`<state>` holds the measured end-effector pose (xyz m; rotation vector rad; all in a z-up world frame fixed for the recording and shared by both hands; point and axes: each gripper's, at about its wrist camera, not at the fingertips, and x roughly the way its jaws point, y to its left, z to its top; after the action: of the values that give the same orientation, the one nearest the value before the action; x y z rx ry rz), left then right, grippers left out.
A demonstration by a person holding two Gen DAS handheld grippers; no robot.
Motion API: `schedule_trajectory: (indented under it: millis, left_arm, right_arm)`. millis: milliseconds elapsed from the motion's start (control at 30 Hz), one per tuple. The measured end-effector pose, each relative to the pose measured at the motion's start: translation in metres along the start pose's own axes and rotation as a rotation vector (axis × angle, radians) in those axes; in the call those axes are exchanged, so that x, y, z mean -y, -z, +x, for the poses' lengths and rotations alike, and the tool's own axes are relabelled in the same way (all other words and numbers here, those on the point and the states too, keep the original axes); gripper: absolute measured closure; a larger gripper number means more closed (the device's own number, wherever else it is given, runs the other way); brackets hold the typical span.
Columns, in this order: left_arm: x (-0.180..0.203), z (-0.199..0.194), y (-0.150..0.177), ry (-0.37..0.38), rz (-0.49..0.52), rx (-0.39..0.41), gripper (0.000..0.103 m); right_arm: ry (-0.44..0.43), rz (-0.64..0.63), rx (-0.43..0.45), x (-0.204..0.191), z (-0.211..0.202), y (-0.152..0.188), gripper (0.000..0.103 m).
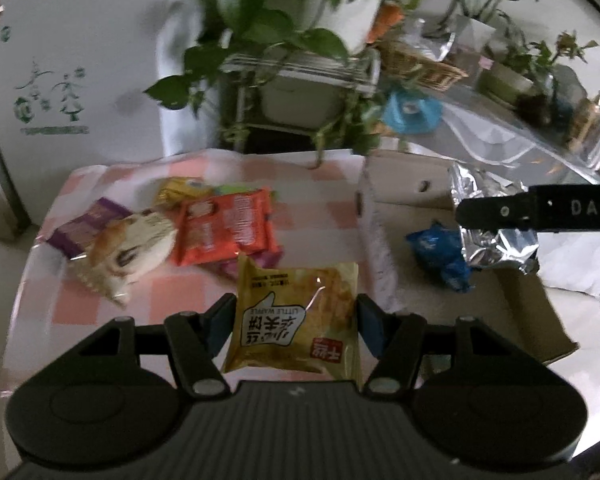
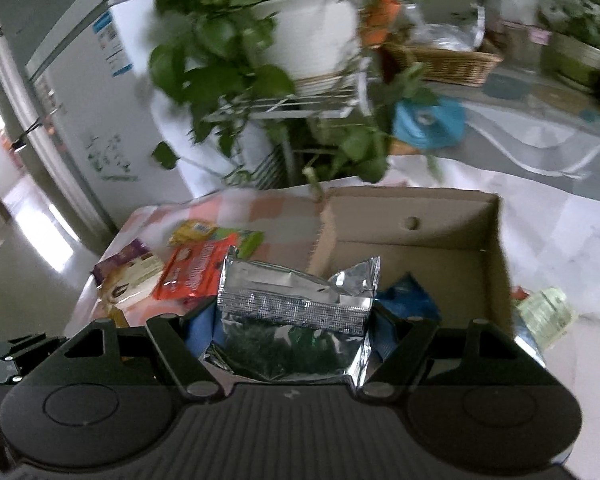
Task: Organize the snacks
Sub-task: 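Carry both packets into the cardboard box and open both grippers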
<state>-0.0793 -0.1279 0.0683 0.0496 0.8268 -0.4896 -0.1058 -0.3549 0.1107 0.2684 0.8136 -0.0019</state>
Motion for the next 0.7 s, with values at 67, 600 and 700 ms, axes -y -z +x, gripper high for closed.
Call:
schedule_trajectory:
  millis: [67, 600, 700]
  left_arm:
    - [0.010, 0.002, -0.002, 0.020, 0.004, -0.001, 0.040]
    - [0.078, 0.029, -0.005, 0.127, 0.059, -0.038, 0.040]
    - [0.086, 0.034, -0.004, 0.130, 0.066, -0.049, 0.039]
  right_arm:
    - [0.023, 0.024, 0.004, 0.007, -0.004, 0.002, 0.021]
    - [0.152, 0.166, 0.020, 0.043, -0.015, 0.010, 0.021]
    - [0.171, 0.186, 0.011, 0.048, -0.013, 0.010, 0.021]
